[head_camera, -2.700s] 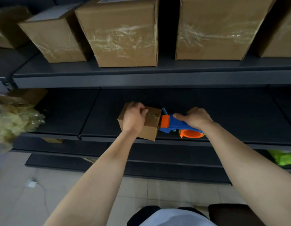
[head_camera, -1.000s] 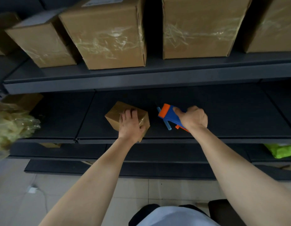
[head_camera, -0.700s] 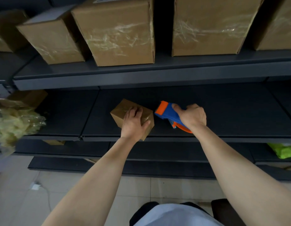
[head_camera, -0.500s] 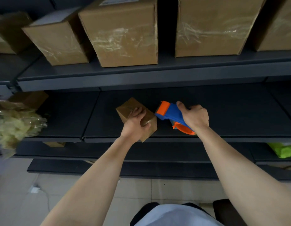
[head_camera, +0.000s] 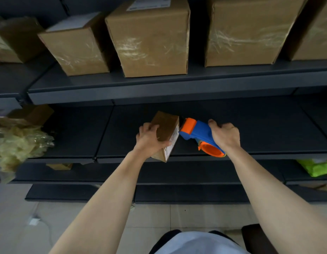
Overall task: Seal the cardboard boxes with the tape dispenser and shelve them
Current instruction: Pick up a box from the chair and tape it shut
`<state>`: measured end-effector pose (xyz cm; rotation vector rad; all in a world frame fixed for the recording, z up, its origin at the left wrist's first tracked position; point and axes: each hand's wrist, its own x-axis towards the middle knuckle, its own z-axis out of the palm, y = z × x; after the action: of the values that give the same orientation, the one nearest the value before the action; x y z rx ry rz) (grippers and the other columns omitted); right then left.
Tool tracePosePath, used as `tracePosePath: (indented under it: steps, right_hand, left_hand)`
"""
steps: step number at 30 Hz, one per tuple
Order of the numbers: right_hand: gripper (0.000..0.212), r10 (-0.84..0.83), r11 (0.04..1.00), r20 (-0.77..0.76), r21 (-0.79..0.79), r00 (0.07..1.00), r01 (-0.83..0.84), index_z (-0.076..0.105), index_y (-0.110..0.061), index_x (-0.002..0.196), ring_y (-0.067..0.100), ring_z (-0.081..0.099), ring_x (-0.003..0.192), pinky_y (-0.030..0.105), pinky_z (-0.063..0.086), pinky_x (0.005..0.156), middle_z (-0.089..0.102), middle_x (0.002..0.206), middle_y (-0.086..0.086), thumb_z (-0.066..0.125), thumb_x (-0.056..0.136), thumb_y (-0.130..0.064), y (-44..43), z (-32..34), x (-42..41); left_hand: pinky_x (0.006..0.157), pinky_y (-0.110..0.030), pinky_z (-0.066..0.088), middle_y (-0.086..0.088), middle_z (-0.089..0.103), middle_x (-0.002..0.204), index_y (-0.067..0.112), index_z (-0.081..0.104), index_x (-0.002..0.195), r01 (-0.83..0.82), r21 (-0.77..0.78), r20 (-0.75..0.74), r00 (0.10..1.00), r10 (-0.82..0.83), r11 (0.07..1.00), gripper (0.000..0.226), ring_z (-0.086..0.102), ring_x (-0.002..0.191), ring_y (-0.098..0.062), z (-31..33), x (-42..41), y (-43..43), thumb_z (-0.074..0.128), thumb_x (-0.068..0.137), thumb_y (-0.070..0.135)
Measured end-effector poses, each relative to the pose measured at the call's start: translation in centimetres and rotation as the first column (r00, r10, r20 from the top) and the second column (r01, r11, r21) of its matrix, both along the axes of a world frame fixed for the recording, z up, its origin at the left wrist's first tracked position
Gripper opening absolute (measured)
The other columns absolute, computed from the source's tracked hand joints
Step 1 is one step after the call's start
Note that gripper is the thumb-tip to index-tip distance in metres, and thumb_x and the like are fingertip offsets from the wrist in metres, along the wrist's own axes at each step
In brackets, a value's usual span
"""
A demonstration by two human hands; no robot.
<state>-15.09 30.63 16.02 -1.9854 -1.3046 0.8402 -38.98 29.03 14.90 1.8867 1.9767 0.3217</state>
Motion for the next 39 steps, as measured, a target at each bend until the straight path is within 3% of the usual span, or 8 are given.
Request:
tracePosePath:
  steps: [4,8,13,16,19,24,35,39]
  right_hand:
    - [0.047,0.049,0.998,-0.036,0.034,0.998,-0.048,0.056,-0.01,0.061,0.015,0.054,0.053,0.026,0.032,0.048,0.056,0.055,0.002,0.05,0.091,-0.046,0.0,0.6,-0.2]
    - [0.042,0.114,0.992,-0.064,0.065,0.991,-0.11,0.052,-0.01,0.059,0.013,0.049,0.05,0.027,0.031,0.048,0.05,0.052,-0.001,0.051,0.091,-0.037,0.0,1.5,-0.6]
    - [0.046,0.217,0.975,0.048,0.037,0.975,-0.219,0.046,-0.009,0.056,0.017,0.045,0.051,0.028,0.029,0.049,0.045,0.054,0.004,0.047,0.093,-0.036,0.6,2.9,-1.3]
    - [0.046,0.25,0.967,0.051,0.038,0.967,-0.252,0.046,-0.009,0.057,0.018,0.047,0.054,0.029,0.03,0.051,0.046,0.057,0.006,0.047,0.093,-0.037,0.8,3.3,-1.9]
    - [0.047,0.269,0.96,0.039,0.067,0.962,-0.271,0.045,-0.01,0.055,0.018,0.046,0.053,0.029,0.031,0.051,0.046,0.056,0.005,0.049,0.092,-0.039,1.0,3.5,-2.5]
    - [0.049,0.271,0.958,0.052,0.079,0.961,-0.274,0.047,-0.01,0.056,0.019,0.049,0.055,0.028,0.033,0.052,0.049,0.057,0.006,0.048,0.092,-0.043,1.5,3.8,-3.2]
    - [0.059,0.351,0.927,0.113,0.1,0.93,-0.362,0.048,-0.011,0.056,0.02,0.052,0.053,0.029,0.034,0.051,0.051,0.055,0.007,0.041,0.094,-0.056,1.4,5.1,-4.3]
    - [0.07,0.352,0.929,0.282,0.012,0.893,-0.37,0.053,-0.01,0.057,0.022,0.055,0.055,0.028,0.033,0.051,0.056,0.057,0.009,0.039,0.085,-0.072,1.1,5.3,-1.8]
  left_hand:
    - [0.117,-0.038,0.004,0.004,0.033,0.142,0.021,0.039,0.141,0.123,-0.039,0.033,0.992,-0.121,0.992,0.071,0.029,0.134,-0.017,0.6,-1.4,-0.2,0.069,0.076,0.026]
    - [0.111,-0.034,-0.019,0.015,0.029,0.149,0.029,0.039,0.141,0.239,-0.107,0.091,0.969,-0.23,0.965,0.073,0.001,0.144,-0.009,1.1,-2.9,-0.5,0.057,0.077,-0.002]
    - [0.116,-0.037,-0.01,0.013,0.025,0.152,0.032,0.043,0.138,0.285,-0.12,0.072,0.958,-0.278,0.951,0.07,-0.005,0.145,-0.013,1.5,-3.7,-0.4,0.048,0.083,-0.011]
    - [0.103,-0.026,0.037,0.007,0.045,0.138,0.026,0.054,0.128,0.15,0.006,0.395,0.908,-0.14,0.989,0.043,0.039,0.131,-0.015,2.0,-2.6,-0.9,0.049,0.092,0.004]
    - [0.079,-0.024,0.047,0.003,0.067,0.104,0.019,0.062,0.109,-0.003,-0.081,0.674,0.737,0.057,0.997,0.025,0.063,0.094,-0.011,3.0,-0.7,-1.1,0.045,0.098,0.032]
    - [0.071,-0.031,0.046,-0.004,0.069,0.085,0.01,0.064,0.105,0.019,-0.227,0.87,0.453,0.194,0.974,0.036,0.063,0.076,-0.016,2.8,0.2,-0.8,0.048,0.096,0.04]
    - [0.052,-0.017,0.045,-0.001,0.057,0.07,0.012,0.061,0.089,-0.208,-0.198,0.798,0.533,0.281,0.958,0.019,0.051,0.056,-0.006,3.0,0.8,0.7,0.045,0.098,0.016]
    - [0.038,-0.017,0.031,-0.002,0.049,0.065,0.004,0.057,0.085,-0.388,-0.275,0.836,0.355,0.418,0.88,0.022,0.041,0.043,-0.006,3.3,-2.3,1.2,0.045,0.1,0.015]
